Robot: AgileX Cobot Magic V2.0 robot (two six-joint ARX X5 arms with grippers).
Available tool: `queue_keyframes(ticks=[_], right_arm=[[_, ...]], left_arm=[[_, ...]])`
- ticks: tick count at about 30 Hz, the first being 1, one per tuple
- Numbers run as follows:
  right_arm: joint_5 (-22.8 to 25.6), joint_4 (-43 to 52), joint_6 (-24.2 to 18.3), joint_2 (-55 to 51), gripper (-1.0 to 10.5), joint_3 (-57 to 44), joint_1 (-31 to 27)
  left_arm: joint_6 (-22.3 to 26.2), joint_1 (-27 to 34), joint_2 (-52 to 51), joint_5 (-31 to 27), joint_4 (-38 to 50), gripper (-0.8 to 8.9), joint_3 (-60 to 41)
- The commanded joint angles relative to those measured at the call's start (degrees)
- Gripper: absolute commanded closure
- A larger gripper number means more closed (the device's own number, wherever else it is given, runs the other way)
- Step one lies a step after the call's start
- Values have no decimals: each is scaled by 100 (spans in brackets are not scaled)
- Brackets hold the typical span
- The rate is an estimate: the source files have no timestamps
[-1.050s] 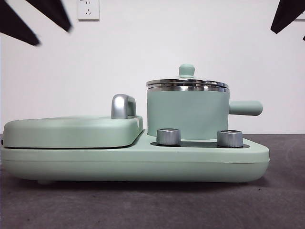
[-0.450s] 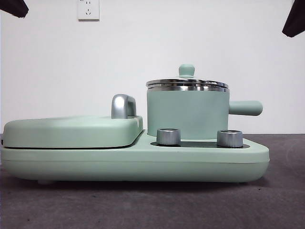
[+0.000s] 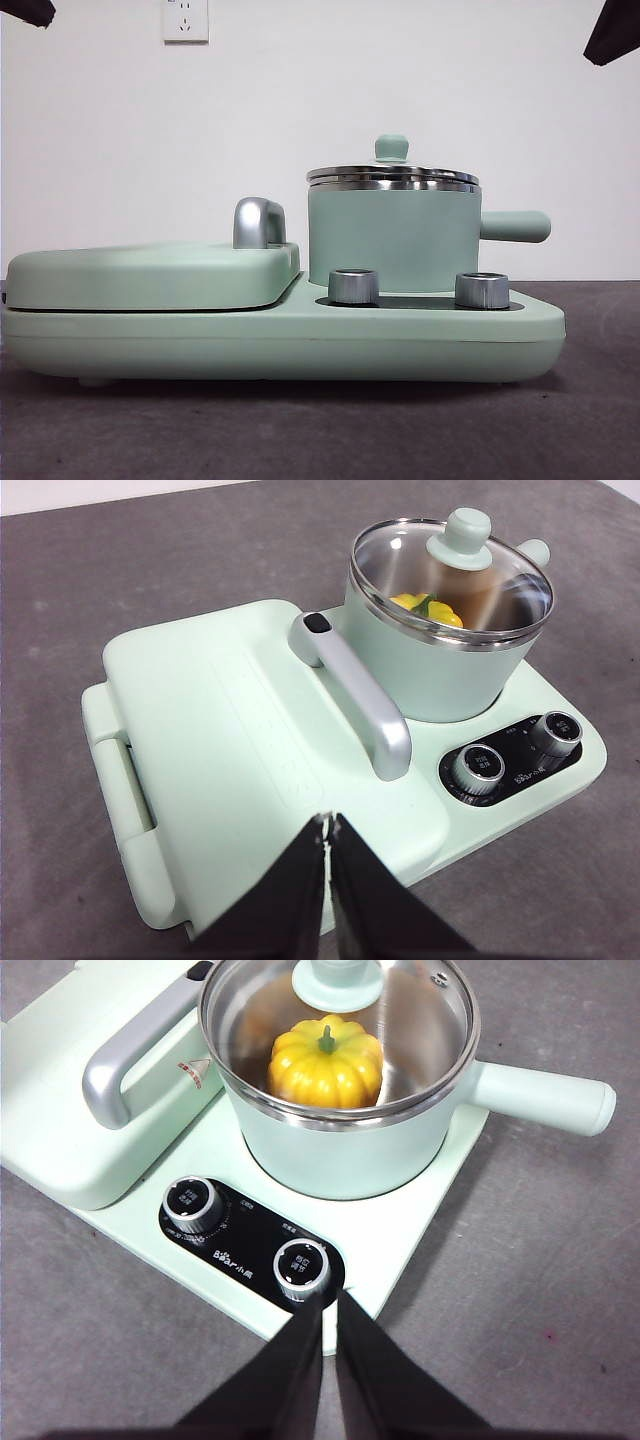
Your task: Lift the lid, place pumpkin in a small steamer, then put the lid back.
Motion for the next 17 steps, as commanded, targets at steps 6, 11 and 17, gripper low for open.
queue_keyframes(ticks=[6,11,17], right_arm=[[0,57,37,28,927,17,39],[2,57,37,28,927,17,39],[2,57,37,28,927,17,39]], left_arm=[[782,905,-723,15,758,807,-872],[800,2275,-1893,710,2044,807,-2439],[691,3519,-2793,772,2511,806,-3484]])
